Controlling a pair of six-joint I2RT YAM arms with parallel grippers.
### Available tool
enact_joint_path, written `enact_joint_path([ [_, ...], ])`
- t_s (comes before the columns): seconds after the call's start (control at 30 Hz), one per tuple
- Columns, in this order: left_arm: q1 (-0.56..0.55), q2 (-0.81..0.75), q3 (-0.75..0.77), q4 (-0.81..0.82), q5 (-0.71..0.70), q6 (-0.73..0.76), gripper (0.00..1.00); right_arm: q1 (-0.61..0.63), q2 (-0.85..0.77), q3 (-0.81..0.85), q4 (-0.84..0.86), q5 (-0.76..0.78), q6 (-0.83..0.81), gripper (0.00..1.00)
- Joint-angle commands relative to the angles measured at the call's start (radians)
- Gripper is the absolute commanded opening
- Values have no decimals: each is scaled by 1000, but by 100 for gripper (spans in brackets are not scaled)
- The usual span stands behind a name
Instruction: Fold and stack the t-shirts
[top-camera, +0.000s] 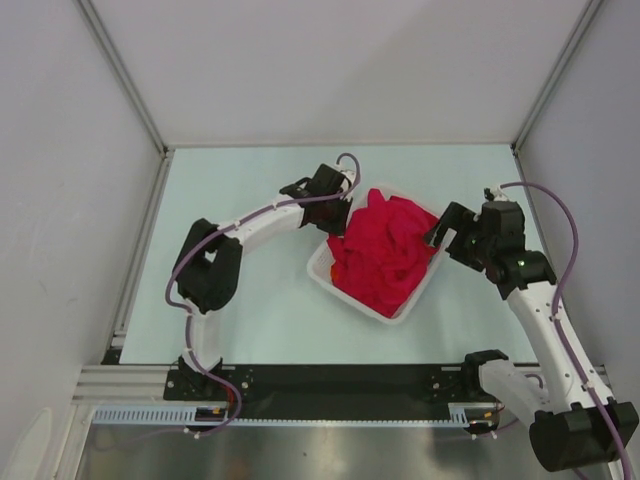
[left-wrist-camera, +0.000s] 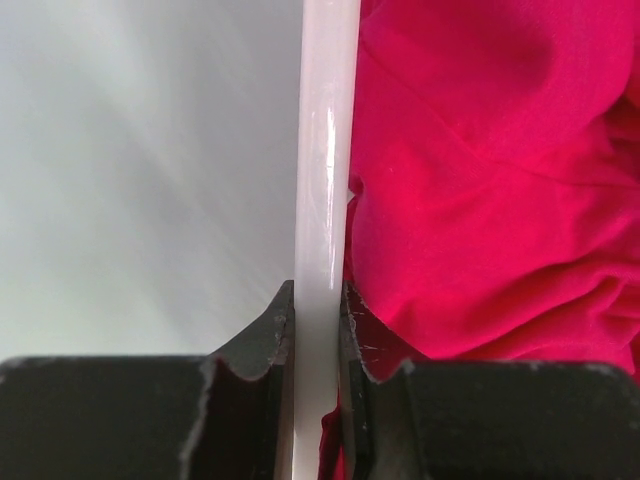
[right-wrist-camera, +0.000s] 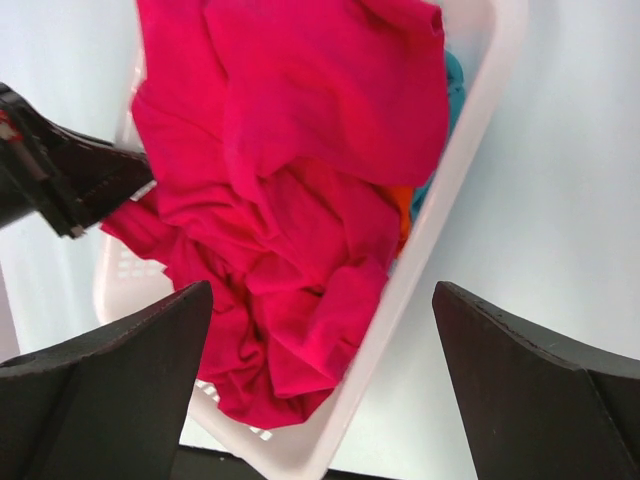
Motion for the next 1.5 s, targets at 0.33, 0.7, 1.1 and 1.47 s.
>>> enact_joint_path([
  [0.33,217,-212,-214,138,-76,-70,0,-1,-70,24,19,96,1,100],
  [0.7,590,-290,-221,132,-65,140,0,-2,-32,29,112,86,9,100],
  [1.1,848,-122,-20,5,54,397,0,-2,101,32,182,88,-19,100],
  [1.47,949,84,307,-40,-33,556,0,2,259,75,292,158,-39,100],
])
